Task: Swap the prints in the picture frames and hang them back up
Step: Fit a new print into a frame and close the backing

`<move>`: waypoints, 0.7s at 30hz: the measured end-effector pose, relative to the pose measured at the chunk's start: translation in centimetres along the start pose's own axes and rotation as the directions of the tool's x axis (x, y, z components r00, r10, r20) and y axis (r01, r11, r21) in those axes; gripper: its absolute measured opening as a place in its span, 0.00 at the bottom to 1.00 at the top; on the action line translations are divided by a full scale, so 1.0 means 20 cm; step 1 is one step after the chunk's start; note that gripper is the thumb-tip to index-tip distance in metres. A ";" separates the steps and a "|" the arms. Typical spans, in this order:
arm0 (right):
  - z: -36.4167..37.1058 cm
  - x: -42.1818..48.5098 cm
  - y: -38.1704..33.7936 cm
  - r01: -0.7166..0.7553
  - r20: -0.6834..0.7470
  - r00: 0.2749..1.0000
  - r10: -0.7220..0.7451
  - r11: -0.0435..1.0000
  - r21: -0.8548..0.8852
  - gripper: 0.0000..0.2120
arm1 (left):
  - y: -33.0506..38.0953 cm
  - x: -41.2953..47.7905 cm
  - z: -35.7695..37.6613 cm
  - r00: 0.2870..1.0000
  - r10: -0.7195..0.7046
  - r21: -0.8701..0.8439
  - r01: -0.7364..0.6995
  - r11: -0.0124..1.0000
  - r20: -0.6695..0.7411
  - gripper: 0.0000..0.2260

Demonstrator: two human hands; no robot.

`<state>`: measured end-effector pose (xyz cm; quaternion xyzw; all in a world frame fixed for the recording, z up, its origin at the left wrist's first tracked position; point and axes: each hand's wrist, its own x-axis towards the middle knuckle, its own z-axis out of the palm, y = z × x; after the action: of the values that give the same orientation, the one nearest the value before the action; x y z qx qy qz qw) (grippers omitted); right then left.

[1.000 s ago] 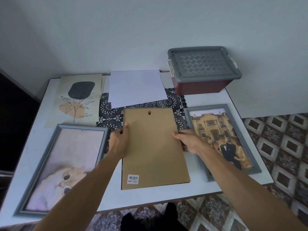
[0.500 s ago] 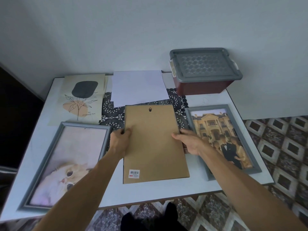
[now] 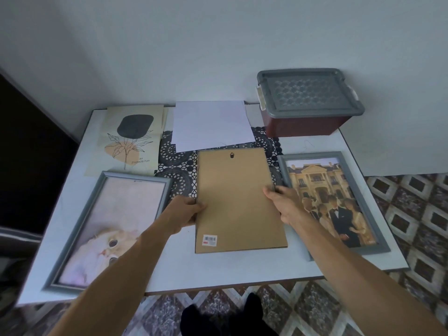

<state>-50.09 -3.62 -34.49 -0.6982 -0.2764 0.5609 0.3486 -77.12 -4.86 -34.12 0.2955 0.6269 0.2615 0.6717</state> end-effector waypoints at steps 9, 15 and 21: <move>-0.05 -0.03 -0.04 -0.156 0.208 0.965 0.163 0.987 -0.050 0.30 | -0.01 0.04 0.01 0.977 0.108 -0.014 -0.113 0.994 -0.181 0.08; -0.04 -0.07 -0.01 -0.116 0.203 0.972 0.116 0.993 -0.010 0.05 | -0.03 0.03 0.00 0.988 0.100 0.233 -0.070 0.970 -0.121 0.10; -0.01 -0.07 0.02 -0.119 0.155 0.981 0.113 0.992 0.029 0.04 | -0.05 0.04 0.00 0.969 0.153 0.221 -0.108 0.969 -0.194 0.10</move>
<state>-50.11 -4.95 -34.00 -0.6611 -0.2505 0.6374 0.3064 -77.17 -4.96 -35.39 0.3762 0.6972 0.2676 0.5485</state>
